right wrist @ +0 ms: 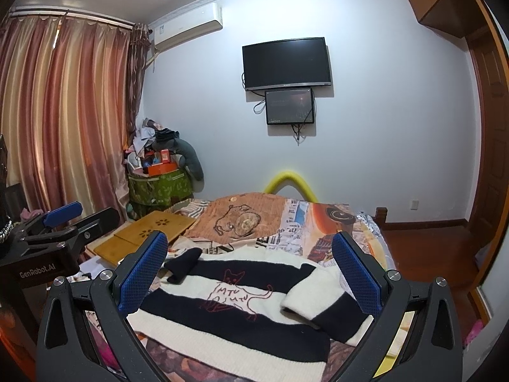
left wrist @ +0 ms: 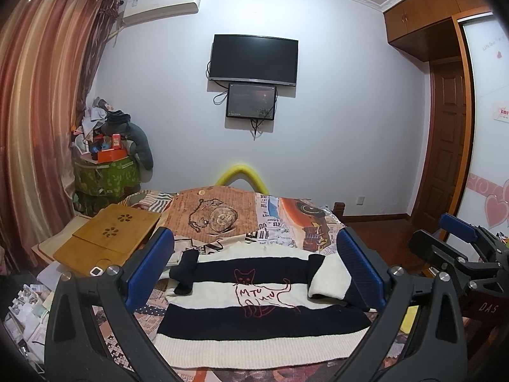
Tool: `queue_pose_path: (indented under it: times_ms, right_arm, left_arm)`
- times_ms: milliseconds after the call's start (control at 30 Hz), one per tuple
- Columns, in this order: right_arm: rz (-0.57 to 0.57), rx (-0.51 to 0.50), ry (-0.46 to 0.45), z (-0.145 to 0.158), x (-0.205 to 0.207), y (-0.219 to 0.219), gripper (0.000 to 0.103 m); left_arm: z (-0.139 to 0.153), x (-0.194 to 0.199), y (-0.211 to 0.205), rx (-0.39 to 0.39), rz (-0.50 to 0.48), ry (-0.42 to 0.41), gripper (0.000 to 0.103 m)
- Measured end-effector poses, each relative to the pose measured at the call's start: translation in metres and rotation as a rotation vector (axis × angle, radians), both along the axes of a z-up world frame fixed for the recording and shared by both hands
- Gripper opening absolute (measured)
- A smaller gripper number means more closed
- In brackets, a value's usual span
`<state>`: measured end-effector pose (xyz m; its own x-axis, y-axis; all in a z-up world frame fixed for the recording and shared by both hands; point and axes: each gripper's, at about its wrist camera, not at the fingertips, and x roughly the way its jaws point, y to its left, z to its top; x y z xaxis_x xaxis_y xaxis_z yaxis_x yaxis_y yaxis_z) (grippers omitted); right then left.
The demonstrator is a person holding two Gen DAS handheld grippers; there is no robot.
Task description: Fold small clothes
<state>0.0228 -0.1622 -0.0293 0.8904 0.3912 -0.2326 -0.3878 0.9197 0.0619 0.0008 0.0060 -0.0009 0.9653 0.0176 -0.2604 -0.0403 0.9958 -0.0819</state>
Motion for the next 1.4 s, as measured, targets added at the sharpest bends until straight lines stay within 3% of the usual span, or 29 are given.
queue_pose_path:
  times_ms: [1400]
  right_arm:
    - [-0.005,-0.004,0.014,-0.006,0.005,0.002,0.103]
  left_arm:
    - [-0.002,0.014,0.001,-0.031,0.020,0.022,0.103]
